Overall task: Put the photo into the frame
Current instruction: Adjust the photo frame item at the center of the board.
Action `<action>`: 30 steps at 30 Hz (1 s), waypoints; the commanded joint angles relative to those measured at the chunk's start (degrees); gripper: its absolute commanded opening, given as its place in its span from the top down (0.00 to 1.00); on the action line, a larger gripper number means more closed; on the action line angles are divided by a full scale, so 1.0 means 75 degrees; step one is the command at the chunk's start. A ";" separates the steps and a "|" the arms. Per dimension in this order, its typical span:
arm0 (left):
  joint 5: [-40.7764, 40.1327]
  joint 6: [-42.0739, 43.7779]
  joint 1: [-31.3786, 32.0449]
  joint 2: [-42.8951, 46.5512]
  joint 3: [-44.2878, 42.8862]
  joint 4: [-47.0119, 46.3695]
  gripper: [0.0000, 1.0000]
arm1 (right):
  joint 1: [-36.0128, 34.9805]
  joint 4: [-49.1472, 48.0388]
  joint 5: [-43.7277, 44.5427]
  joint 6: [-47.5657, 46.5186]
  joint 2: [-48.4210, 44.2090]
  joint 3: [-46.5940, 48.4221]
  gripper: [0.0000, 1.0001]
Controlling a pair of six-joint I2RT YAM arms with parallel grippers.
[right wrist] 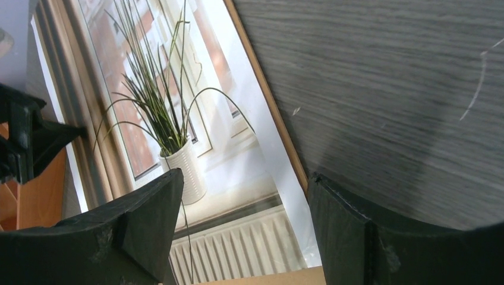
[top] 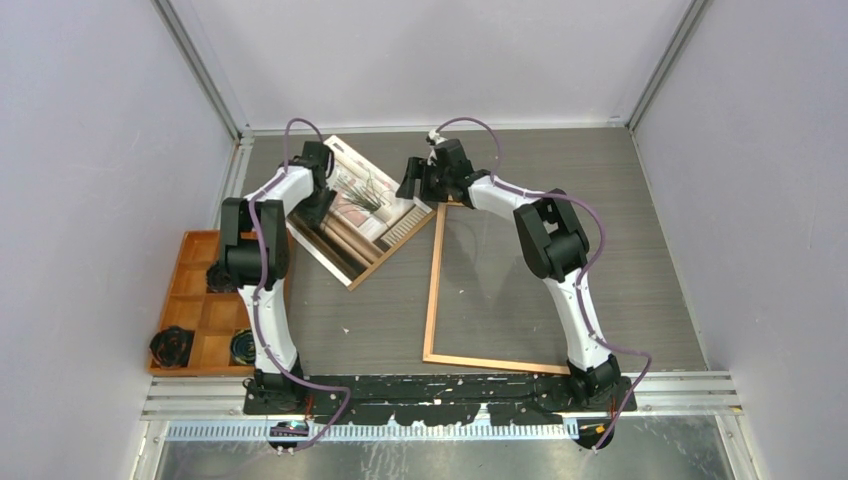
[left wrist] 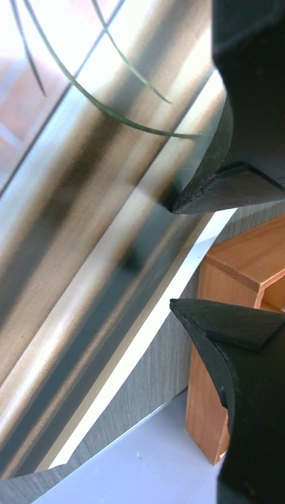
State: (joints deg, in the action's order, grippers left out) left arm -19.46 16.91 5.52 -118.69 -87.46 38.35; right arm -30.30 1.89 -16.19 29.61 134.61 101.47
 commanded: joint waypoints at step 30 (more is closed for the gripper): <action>0.0629 0.0678 -0.1033 0.0258 -0.1767 0.1310 0.40 | -0.0872 0.1770 0.1159 0.0114 -0.1824 -0.1258 0.11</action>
State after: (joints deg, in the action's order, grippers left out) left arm -11.27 17.72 0.95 -120.51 -101.12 48.49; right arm -37.32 11.97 -10.59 30.13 122.85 92.40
